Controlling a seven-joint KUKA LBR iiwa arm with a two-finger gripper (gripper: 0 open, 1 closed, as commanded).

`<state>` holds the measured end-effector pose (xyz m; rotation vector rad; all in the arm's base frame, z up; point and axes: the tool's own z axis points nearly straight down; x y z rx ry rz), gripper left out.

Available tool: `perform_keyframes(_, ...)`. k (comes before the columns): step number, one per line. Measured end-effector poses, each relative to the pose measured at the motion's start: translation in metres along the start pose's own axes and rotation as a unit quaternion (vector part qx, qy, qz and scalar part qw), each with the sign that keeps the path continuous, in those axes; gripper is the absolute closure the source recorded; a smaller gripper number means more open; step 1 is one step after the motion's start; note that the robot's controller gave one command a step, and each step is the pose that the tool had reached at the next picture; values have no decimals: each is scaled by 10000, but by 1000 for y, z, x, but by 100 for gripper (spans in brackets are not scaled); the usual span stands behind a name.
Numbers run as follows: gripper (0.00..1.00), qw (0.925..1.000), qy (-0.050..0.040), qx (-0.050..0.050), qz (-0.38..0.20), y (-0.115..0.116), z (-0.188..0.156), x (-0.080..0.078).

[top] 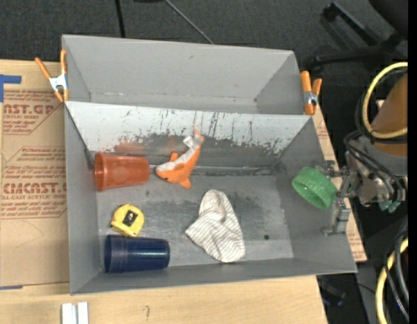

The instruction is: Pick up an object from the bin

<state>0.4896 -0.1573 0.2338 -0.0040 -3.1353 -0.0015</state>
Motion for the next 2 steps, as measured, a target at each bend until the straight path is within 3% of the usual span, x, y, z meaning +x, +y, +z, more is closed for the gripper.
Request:
perform_keyframes(1, 100, 10000, -41, 9, -14, 1, -4, -2)
perform_keyframes(2, 100, 10000, -41, 9, -14, 1, -4, -2)
